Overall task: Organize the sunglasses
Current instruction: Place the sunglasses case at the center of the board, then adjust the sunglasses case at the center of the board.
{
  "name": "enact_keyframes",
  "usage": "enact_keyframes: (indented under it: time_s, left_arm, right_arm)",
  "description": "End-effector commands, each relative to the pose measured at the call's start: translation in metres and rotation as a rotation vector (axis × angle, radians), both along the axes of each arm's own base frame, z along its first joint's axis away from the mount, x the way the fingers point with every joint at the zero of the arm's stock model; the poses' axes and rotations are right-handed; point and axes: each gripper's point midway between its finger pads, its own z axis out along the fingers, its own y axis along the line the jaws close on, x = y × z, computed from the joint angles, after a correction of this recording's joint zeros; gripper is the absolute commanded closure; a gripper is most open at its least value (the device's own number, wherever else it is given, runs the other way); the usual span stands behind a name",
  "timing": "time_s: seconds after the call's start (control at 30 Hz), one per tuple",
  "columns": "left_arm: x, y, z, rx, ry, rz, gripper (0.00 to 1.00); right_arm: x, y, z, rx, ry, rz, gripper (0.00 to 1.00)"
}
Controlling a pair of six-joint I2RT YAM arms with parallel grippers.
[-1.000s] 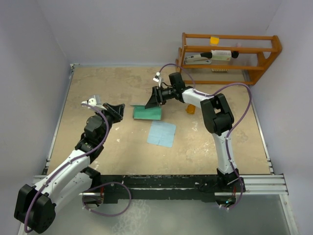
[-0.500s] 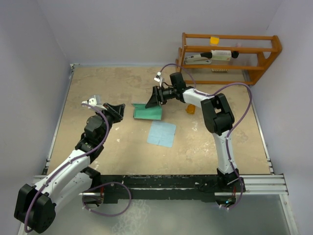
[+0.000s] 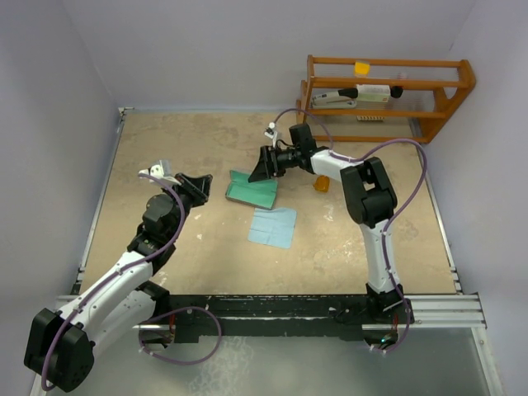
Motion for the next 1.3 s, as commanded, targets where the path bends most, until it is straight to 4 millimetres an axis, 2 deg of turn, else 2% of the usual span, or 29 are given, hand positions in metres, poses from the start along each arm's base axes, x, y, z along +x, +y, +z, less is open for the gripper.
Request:
enact_keyframes:
  time_s: [0.0, 0.17, 0.43, 0.57, 0.67, 0.73, 0.83, 0.9, 0.97, 1.1, 1.27]
  left_arm:
    - [0.0, -0.002, 0.01, -0.029, -0.044, -0.014, 0.84]
    - [0.001, -0.005, 0.01, -0.035, -0.044, -0.024, 0.84]
    - [0.0, -0.003, 0.011, -0.029, -0.048, -0.017, 0.84]
    - [0.001, -0.001, 0.012, -0.025, -0.05, -0.004, 0.84]
    - [0.001, 0.0, 0.014, -0.027, -0.054, -0.001, 0.84]
    - [0.001, 0.0, 0.015, -0.026, -0.053, 0.001, 0.84]
    - [0.001, 0.001, 0.014, -0.024, -0.047, 0.006, 0.84]
    - [0.001, 0.002, 0.012, -0.021, -0.041, 0.009, 0.84]
    - [0.001, 0.002, 0.012, -0.025, -0.041, 0.01, 0.84]
    - [0.001, 0.001, 0.013, -0.036, -0.041, 0.008, 0.84]
    - [-0.001, 0.0, 0.011, -0.042, -0.036, -0.001, 0.83]
  right_arm:
    - [0.012, -0.012, 0.024, -0.04, -0.099, -0.062, 0.16]
    - [0.019, -0.023, 0.022, -0.076, -0.114, -0.121, 0.16]
    - [0.024, -0.048, 0.051, -0.153, -0.221, -0.267, 0.16]
    - [0.014, -0.064, 0.066, -0.185, -0.255, -0.331, 0.17]
    - [0.006, -0.079, 0.069, -0.217, -0.254, -0.42, 0.21]
    - [-0.001, -0.088, 0.069, -0.233, -0.236, -0.469, 0.31]
    - [-0.017, -0.095, 0.056, -0.278, -0.177, -0.49, 0.54]
    - [-0.027, -0.096, 0.045, -0.325, -0.14, -0.493, 0.62]
    - [-0.035, -0.095, 0.037, -0.374, -0.118, -0.498, 0.74]
    - [-0.045, -0.084, 0.028, -0.424, -0.113, -0.49, 0.77]
    - [-0.053, -0.074, 0.012, -0.453, -0.056, -0.477, 0.73]
